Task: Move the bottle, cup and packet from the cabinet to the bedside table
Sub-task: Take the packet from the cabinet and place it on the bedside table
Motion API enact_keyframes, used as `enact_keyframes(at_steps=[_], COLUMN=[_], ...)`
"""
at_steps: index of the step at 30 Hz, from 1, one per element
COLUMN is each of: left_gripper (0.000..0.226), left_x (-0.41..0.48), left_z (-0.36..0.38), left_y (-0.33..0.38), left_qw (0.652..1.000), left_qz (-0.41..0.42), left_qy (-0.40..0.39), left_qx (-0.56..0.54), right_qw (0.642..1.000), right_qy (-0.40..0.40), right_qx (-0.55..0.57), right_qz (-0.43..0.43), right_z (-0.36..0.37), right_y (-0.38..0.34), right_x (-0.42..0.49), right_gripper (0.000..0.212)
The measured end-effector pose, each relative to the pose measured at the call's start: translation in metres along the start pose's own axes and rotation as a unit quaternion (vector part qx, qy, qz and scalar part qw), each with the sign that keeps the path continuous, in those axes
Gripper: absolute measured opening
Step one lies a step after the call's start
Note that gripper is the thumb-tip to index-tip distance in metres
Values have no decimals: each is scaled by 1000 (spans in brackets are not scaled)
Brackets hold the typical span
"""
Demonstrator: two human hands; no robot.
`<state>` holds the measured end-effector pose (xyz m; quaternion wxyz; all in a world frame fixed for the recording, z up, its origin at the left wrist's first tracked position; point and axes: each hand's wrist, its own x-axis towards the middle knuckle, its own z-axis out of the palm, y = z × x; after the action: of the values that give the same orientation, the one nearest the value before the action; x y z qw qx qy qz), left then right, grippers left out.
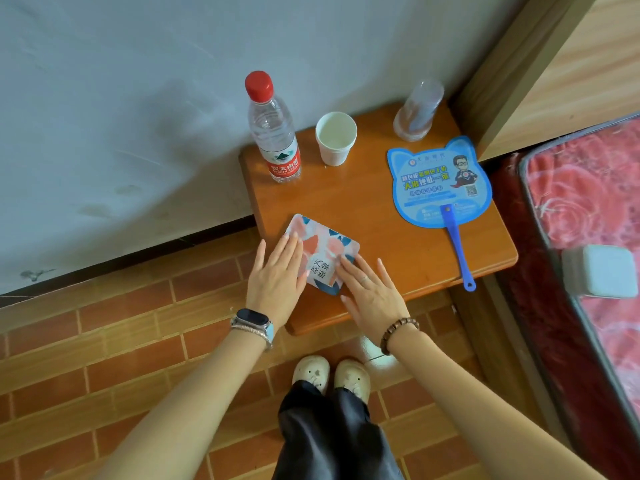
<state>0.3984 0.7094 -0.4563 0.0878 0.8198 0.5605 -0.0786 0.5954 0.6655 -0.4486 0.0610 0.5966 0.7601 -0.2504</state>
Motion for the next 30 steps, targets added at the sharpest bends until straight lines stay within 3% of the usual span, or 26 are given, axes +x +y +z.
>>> enact_keyframes(at_steps=[9, 15, 19, 30], left_gripper=[58, 55, 55, 62], left_x=[33, -7, -30, 8], left_z=[-8, -4, 10, 9], left_y=[-2, 5, 5, -1], left_qw=[999, 999, 999, 999], left_qz=[-17, -27, -24, -39], left_qy=[-23, 30, 9, 6], left_qx=[27, -23, -32, -37], right_qw=[998, 998, 999, 999], right_qy=[14, 39, 19, 33], right_qx=[14, 31, 8, 7], right_qz=[-52, -27, -31, -9], right_z=[10, 5, 7, 5], right_y=[-23, -13, -8, -10], right_x=[-6, 5, 8, 27], right_gripper=[54, 66, 62, 63])
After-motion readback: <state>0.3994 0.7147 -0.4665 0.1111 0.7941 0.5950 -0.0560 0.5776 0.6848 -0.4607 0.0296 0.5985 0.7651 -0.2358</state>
